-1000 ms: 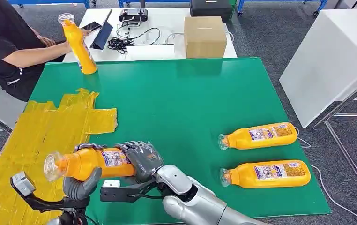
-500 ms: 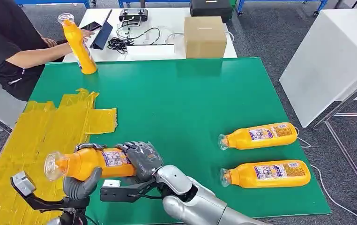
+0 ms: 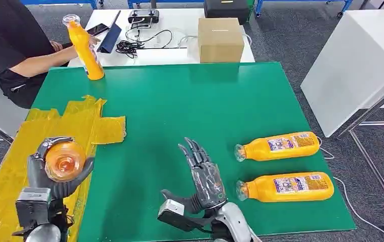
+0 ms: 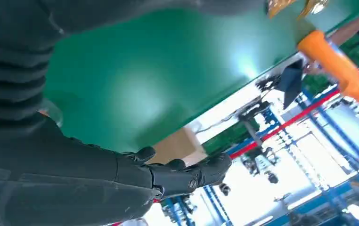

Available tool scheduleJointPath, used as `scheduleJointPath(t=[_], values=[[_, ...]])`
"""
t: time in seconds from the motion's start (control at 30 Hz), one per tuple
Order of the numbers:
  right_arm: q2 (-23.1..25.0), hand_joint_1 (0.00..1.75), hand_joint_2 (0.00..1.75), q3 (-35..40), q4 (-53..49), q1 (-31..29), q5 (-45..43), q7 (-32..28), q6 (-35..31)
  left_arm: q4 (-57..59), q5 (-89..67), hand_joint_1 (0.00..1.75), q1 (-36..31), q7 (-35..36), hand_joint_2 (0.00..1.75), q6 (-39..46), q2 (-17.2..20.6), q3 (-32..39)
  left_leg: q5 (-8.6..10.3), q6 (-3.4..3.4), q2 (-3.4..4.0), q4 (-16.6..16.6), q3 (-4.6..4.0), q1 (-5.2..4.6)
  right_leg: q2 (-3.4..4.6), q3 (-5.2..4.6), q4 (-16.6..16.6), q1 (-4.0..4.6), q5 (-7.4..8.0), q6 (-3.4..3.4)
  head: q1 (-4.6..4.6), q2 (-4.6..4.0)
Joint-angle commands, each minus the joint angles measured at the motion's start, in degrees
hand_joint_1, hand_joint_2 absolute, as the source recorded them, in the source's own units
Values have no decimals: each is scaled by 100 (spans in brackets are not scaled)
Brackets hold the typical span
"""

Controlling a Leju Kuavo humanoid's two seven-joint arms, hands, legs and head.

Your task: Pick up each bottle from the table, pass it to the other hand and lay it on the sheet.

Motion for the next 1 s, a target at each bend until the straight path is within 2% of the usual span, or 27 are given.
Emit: scheduleJointPath(t=[0.03, 0.2, 0.23, 0.4, 0.47, 0.5, 0.53, 0.87, 0.9, 0.93, 1.0], values=[[-237, 0, 0, -560, -803, 256, 5, -4, 500, 1023, -2935, 175, -280, 1337, 175, 236, 518, -517, 2, -3, -12, -11, 16, -2, -14, 20, -11, -2, -2, 2, 0, 0], [-191, 0, 0, -547, -839, 217, 22, 58, 582, 1031, -2946, 175, -360, 1449, 175, 294, 562, -613, 0, -3, -5, -3, 9, 1, -9, 12, -6, 1, -2, 1, 0, 0], [-204, 0, 0, -543, -832, 223, 24, 65, 595, 1065, -3220, 175, -326, 1715, 175, 1, 626, -676, 1, -2, -6, -6, 11, -2, -11, 13, -6, -1, -3, 1, -2, 0], [-173, 0, 0, -547, -780, 189, 47, 117, 802, 2542, -4148, 175, -406, 2229, 175, -285, 597, -1236, 4, -2, -5, -18, 27, -9, -8, 27, -14, -7, -1, 1, 0, 0], [-147, 0, 0, -547, -710, 174, 32, 122, 873, 3114, -4080, 175, -519, 2277, 175, -352, 574, -1383, 4, -2, -4, -16, 21, -9, -6, 20, -11, -7, 0, 2, 0, 0], [-122, 0, 0, -543, -675, 153, 30, 103, 876, 3273, -4010, 175, -554, 2289, 175, -358, 552, -1404, 3, -7, -2, -26, 43, -2, -7, 46, -29, 0, 2, 0, 0, 0], [-131, 0, 0, -549, -653, 184, 36, 93, 886, 3426, -3937, 175, -576, 2287, 175, -380, 561, -1427, 4, -2, -6, -13, 20, -5, -8, 22, -12, -4, 0, 1, 0, 0], [-152, 0, 0, -546, -657, 205, 62, 51, 910, 3354, -3847, 175, -554, 2324, 175, -483, 593, -1372, 1, -3, 6, -10, 28, -5, 5, 26, -7, -2, 2, 0, -2, 0], [-157, 0, 0, -549, -669, 221, 91, 50, 925, 3421, -3865, 45, -570, 2402, 0, -535, 589, -1334, 0, -5, 9, -12, 35, -1, 7, 35, -11, 1, 3, -1, -2, 0], [-168, 0, 0, -573, -725, 271, 141, 51, 927, 3483, -3880, 0, -594, 2548, 0, -603, 559, -1250, 1, -5, 6, -12, 37, -4, 4, 36, -9, -1, 2, 0, -2, 0], [-198, 0, 0, -602, -805, 340, 174, 48, 915, 3547, -3944, 0, -628, 2606, 0, -629, 567, -1209, 2, -5, 4, -13, 40, -3, 3, 40, -10, 0, 3, -1, -2, 0]])
